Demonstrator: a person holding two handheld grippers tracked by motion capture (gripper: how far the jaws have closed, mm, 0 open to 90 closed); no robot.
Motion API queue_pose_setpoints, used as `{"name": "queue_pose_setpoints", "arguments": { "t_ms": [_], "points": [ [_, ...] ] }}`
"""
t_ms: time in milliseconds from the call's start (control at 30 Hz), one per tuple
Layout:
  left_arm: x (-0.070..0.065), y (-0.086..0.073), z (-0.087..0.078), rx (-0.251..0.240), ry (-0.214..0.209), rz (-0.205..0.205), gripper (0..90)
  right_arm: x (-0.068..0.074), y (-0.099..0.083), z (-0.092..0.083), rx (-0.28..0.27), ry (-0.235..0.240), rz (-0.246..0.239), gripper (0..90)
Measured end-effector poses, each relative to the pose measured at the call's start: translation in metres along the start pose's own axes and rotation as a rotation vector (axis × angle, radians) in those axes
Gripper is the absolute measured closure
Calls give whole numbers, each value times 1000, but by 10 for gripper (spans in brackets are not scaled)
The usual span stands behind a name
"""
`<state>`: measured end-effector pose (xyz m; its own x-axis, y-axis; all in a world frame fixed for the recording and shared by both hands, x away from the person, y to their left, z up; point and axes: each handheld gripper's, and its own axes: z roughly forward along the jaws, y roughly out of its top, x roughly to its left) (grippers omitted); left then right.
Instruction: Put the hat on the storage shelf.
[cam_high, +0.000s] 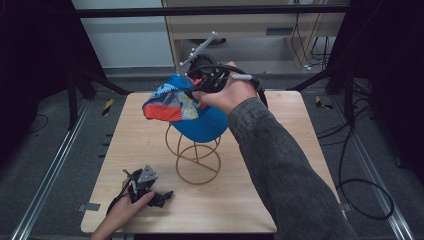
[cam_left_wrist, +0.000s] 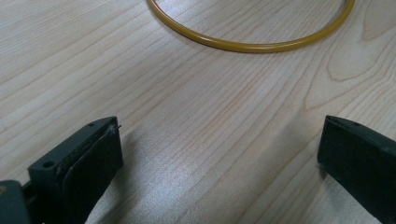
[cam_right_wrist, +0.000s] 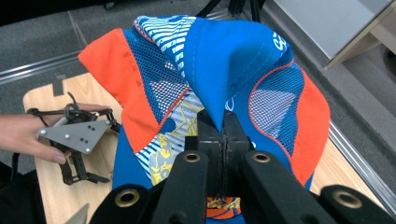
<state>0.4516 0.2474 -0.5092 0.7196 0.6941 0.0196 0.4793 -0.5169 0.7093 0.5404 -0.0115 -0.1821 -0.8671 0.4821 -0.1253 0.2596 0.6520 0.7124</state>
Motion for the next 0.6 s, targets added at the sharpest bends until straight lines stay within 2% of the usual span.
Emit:
{"name": "queue_pose_setpoints", "arguments": {
  "t_ms": [200,367,600],
  "points": [
    [0,0,0,-2,-3,0,0,1,2,13,43,-3,-10,897],
    [0,0,0,-1,-5,1,0,4,4,23,78,14,-32,895],
    [1,0,0,-1,-7,2,0,7,2,34,113,20,-38,894]
  ]
}}
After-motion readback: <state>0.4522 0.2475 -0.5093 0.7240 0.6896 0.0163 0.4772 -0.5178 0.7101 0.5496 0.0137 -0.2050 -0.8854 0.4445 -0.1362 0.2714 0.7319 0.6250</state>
